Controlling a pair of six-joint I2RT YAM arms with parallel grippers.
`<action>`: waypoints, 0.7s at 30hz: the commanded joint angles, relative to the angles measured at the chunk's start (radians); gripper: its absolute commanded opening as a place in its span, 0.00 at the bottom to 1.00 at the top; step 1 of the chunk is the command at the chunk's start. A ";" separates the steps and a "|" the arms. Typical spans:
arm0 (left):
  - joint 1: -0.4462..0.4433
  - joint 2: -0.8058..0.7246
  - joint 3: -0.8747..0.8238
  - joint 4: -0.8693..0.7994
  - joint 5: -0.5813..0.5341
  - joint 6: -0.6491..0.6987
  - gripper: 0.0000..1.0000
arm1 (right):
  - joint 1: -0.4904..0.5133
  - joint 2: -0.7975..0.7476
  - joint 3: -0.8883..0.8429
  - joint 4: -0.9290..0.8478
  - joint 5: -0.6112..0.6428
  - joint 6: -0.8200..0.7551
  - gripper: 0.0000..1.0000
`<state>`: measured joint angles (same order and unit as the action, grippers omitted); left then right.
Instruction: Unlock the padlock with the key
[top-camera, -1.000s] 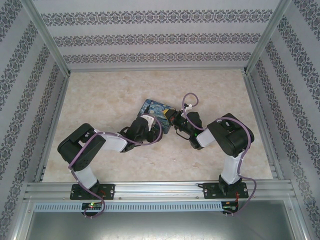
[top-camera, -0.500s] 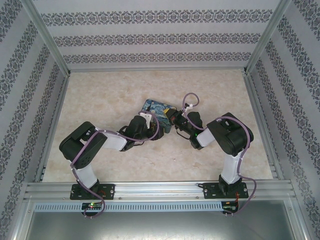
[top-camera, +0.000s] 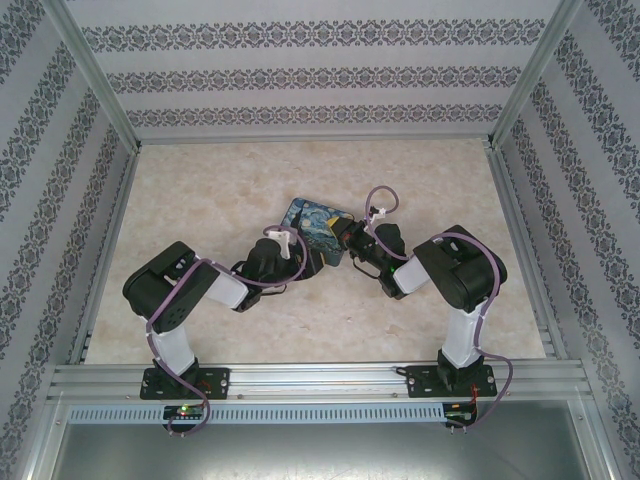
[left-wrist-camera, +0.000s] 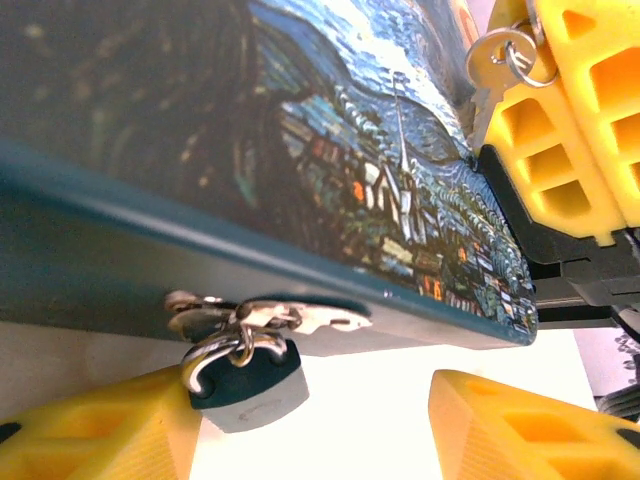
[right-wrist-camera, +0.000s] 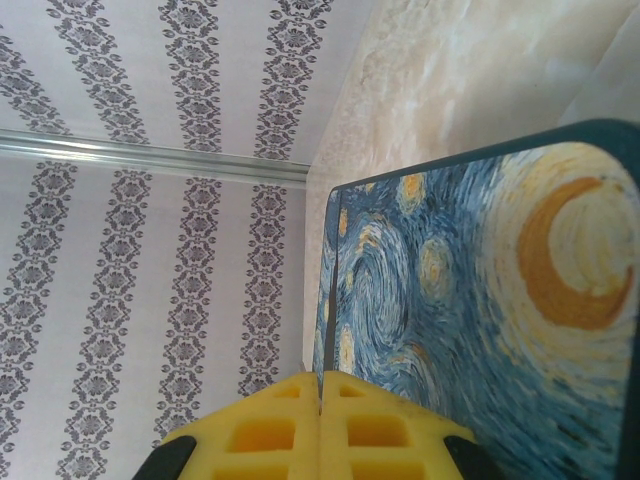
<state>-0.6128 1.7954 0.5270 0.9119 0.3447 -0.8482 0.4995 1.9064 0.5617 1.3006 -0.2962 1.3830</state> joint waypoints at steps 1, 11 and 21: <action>0.008 -0.023 -0.021 0.081 0.030 -0.048 0.61 | -0.001 0.029 -0.023 -0.024 -0.012 -0.005 0.00; 0.006 -0.036 -0.032 0.085 0.001 -0.044 0.59 | 0.002 0.045 -0.016 -0.020 -0.013 -0.001 0.00; 0.005 -0.003 -0.031 0.126 -0.053 -0.069 0.56 | 0.006 0.057 -0.014 -0.013 -0.009 0.003 0.00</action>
<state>-0.6128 1.7824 0.4973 0.9733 0.3214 -0.9039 0.4999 1.9255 0.5617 1.3357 -0.2993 1.3861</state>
